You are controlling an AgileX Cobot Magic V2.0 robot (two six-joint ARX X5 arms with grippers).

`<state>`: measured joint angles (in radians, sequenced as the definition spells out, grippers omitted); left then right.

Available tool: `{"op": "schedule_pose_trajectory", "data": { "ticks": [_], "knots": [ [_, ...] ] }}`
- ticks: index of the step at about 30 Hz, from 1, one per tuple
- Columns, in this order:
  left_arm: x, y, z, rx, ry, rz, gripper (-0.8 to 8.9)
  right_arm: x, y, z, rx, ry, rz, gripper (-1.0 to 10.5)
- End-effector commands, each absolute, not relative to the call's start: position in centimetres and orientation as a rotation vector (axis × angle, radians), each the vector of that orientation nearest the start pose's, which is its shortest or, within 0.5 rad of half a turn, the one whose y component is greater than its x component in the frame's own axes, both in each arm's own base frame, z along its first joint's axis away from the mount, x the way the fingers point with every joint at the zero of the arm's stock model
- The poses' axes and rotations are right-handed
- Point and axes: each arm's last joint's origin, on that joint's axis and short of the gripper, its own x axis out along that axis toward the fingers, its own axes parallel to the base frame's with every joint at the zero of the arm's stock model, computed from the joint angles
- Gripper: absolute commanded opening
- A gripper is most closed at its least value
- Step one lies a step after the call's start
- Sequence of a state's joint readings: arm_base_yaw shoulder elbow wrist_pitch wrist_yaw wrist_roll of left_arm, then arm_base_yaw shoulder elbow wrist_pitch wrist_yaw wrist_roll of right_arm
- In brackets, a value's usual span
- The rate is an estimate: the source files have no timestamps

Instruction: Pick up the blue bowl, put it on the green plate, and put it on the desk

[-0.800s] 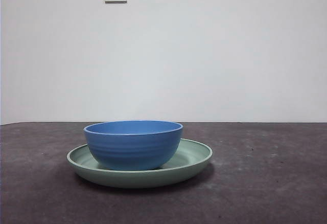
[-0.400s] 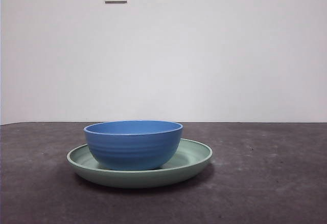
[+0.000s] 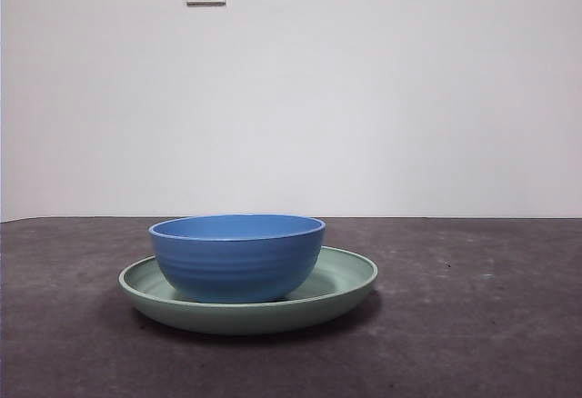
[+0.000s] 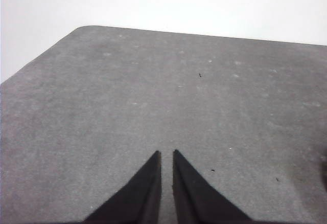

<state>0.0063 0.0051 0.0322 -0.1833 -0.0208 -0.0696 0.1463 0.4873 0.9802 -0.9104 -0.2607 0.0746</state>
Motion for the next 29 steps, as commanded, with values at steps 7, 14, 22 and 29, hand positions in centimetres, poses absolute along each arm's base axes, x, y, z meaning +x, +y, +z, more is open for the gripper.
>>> {"op": "schedule_pose_trajectory", "data": {
  "ticks": [7,14,22,29],
  "knots": [
    [9.6,0.1,14.9,-0.075,0.181,0.027,0.35,9.2,0.2,25.4,0.046,0.027,0.173,0.4],
    [9.6,0.1,14.9,-0.075,0.181,0.027,0.35,9.8,-0.5,19.0,0.042,-0.018,-0.009,0.4],
    [9.6,0.1,14.9,-0.075,0.181,0.028,0.35,9.8,-0.6,16.2,0.040,0.050,-0.046,0.4],
    [9.6,0.1,14.9,-0.075,0.181,0.028,0.35,9.6,-0.6,15.0,0.013,0.171,-0.046,0.4]
  ]
}}
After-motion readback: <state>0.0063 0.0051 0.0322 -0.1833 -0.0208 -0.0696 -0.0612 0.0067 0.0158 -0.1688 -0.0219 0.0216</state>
